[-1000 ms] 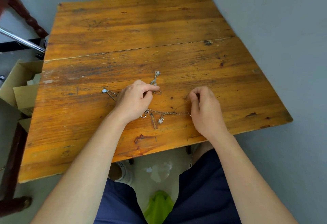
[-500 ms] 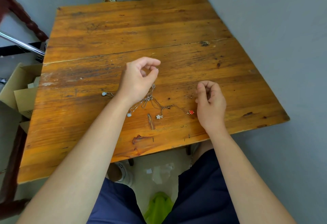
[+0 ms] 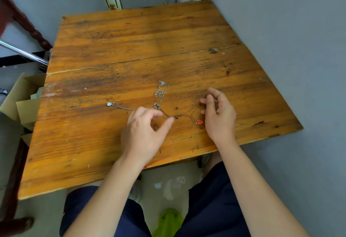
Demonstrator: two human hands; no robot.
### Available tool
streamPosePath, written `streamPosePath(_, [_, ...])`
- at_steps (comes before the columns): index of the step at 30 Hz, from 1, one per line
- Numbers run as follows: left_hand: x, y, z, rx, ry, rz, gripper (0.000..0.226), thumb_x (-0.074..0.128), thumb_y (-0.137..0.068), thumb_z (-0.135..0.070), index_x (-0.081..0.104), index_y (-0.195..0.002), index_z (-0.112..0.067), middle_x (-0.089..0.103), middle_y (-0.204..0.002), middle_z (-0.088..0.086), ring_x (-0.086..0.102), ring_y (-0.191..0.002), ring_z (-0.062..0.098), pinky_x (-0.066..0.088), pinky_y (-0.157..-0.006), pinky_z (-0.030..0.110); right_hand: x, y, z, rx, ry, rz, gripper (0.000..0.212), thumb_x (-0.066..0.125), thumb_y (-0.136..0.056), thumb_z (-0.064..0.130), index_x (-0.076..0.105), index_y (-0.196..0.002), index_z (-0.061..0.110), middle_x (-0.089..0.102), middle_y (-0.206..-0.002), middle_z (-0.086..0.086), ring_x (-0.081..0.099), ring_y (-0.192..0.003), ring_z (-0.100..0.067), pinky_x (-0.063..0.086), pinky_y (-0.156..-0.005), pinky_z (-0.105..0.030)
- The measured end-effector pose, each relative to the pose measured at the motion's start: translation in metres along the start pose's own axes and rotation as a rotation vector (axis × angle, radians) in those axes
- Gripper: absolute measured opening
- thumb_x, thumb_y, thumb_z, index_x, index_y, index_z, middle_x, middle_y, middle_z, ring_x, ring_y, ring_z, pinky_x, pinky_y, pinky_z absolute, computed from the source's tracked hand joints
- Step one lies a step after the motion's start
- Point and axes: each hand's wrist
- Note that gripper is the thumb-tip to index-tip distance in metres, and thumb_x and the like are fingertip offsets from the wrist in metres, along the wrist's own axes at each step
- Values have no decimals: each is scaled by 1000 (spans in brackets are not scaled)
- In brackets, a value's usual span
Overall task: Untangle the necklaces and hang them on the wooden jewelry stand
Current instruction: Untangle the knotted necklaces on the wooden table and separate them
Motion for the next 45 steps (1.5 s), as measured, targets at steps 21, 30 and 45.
streamPosePath(21, [-3,43,34,164,0,-10,11,70,-88,-23,75,-93,-15,58,-92,-5,49,-90,13,38,-81,21,-6,17,-2,-265,196,-58,26,62,-97,9,71,-121,13,62,-100,7,56,-85,3,39,-80,1])
streamPosePath(30, [-1,42,30,160,28,-33,15,62,-81,-26,70,-81,-13,56,-88,-5,49,-88,15,39,-80,21,-5,0,12,-366,144,-12,22,62,-98,13,71,-117,17,71,-107,6,66,-95,-4,53,-83,-15])
streamPosePath(45, [-3,41,28,143,10,-22,6,67,-78,-18,68,-80,-12,57,-89,-3,50,-89,17,38,-78,19,-17,25,4,-476,508,308,13,71,-88,29,78,-99,28,56,-87,7,56,-78,-9,52,-55,-29])
Point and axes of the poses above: each hand's wrist, its own y-axis away from the middle knuckle, its own x-axis out of the palm, z = x × y
